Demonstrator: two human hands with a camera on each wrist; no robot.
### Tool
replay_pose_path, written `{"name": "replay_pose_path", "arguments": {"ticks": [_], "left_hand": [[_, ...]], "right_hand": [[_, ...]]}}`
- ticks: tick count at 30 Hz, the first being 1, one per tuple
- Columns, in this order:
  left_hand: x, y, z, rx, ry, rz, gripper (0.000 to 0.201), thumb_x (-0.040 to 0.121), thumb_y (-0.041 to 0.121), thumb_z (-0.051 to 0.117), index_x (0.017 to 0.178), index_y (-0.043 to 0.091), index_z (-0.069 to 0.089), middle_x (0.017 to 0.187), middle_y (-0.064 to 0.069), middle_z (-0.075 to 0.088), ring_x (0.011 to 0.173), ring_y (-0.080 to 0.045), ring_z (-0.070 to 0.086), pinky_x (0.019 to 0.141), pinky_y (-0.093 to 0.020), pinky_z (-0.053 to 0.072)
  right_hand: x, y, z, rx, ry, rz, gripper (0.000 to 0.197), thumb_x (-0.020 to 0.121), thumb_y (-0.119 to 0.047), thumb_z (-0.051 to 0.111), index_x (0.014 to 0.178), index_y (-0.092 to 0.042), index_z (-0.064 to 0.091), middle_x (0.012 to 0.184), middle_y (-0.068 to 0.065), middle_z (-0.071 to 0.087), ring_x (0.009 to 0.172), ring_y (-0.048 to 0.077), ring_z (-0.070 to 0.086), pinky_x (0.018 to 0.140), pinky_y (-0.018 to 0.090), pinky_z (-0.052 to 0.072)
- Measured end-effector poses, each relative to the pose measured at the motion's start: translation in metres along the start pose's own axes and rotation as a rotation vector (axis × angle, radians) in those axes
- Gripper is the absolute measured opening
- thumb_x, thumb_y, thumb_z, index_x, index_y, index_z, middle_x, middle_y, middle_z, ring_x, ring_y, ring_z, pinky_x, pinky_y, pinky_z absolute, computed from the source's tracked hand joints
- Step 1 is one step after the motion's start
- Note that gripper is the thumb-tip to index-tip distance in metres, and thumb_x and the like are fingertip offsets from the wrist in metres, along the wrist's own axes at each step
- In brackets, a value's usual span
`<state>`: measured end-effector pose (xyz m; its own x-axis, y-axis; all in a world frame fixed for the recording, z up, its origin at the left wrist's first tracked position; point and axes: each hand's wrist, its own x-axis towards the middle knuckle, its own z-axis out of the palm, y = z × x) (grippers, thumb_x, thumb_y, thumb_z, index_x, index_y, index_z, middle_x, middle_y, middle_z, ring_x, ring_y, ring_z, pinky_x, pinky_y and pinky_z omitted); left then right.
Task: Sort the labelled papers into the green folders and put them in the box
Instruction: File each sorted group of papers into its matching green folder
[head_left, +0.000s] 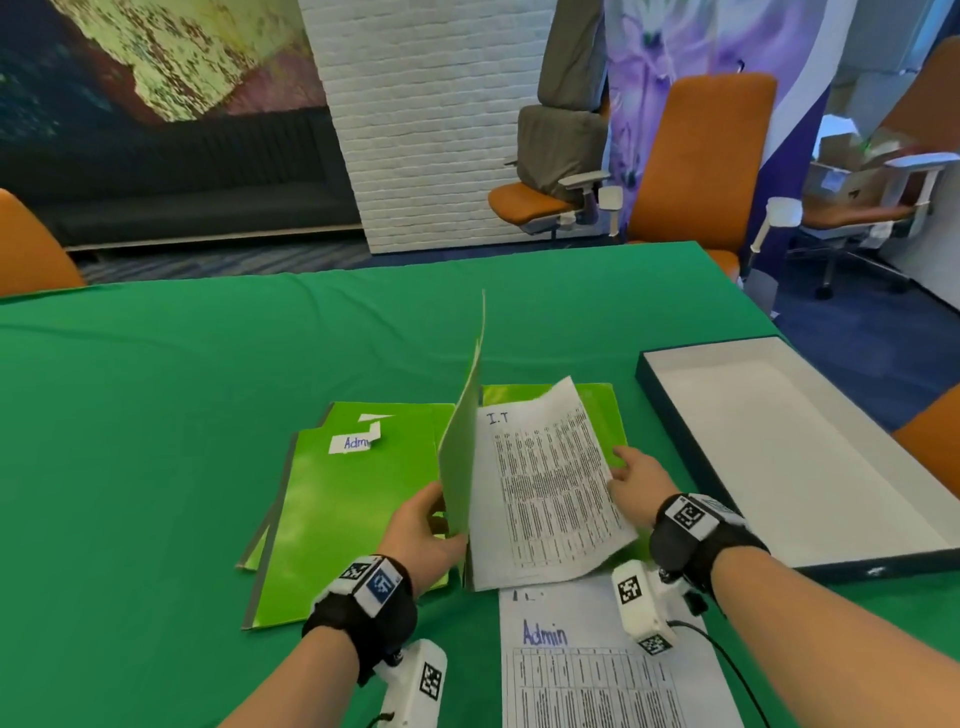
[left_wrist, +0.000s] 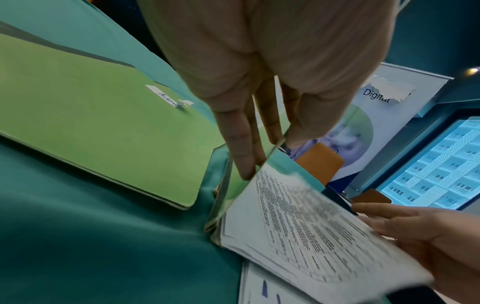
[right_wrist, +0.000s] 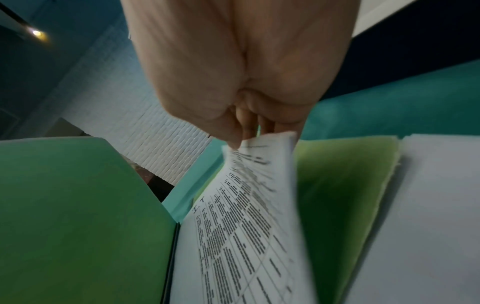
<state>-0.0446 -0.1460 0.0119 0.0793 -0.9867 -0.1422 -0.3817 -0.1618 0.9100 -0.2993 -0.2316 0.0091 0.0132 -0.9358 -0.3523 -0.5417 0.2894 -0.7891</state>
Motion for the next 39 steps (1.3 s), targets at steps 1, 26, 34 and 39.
{"name": "replay_pose_path", "arguments": {"ticks": [1, 26, 34, 39], "left_hand": [[0.000, -0.001, 0.001, -0.003, -0.013, 0.003, 0.040, 0.075, 0.003, 0.071, 0.096, 0.035, 0.059, 0.102, 0.004, 0.069, 0.094, -0.018, 0.067, 0.073, -0.026, 0.057], [-0.040, -0.018, 0.088, 0.398, -0.052, -0.376, 0.039, 0.076, 0.030, 0.072, 0.104, 0.018, 0.049, 0.097, 0.001, 0.062, 0.085, -0.015, 0.062, 0.075, -0.027, 0.054], [-0.066, -0.018, 0.085, 0.138, -0.096, -0.545, 0.089, 0.061, 0.003, 0.080, 0.135, 0.011, 0.032, 0.099, -0.007, 0.062, 0.083, -0.022, 0.067, 0.075, -0.037, 0.058], [-0.085, -0.022, 0.084, 0.007, -0.124, -0.380, 0.025, 0.070, -0.005, 0.074, 0.090, 0.010, 0.069, 0.089, -0.005, 0.075, 0.077, -0.017, 0.072, 0.075, -0.037, 0.059]], "right_hand": [[0.003, 0.005, 0.003, 0.013, -0.019, -0.001, 0.060, 0.091, 0.007, 0.041, 0.147, -0.009, 0.026, 0.142, 0.017, 0.046, 0.128, 0.030, 0.047, 0.103, 0.036, 0.040], [-0.084, 0.099, 0.008, -0.560, -0.070, 0.094, 0.093, 0.075, -0.030, 0.069, 0.148, -0.016, 0.014, 0.142, 0.009, 0.028, 0.132, 0.028, 0.032, 0.110, 0.036, 0.034], [-0.110, 0.112, 0.010, -0.470, -0.034, 0.084, 0.085, 0.075, -0.030, 0.071, 0.144, -0.015, 0.023, 0.137, 0.007, 0.031, 0.126, 0.025, 0.040, 0.106, 0.034, 0.038], [-0.118, 0.115, 0.002, -0.379, 0.006, 0.099, 0.072, 0.069, -0.033, 0.073, 0.130, -0.019, 0.037, 0.120, 0.003, 0.039, 0.111, 0.022, 0.049, 0.101, 0.037, 0.043]]}}
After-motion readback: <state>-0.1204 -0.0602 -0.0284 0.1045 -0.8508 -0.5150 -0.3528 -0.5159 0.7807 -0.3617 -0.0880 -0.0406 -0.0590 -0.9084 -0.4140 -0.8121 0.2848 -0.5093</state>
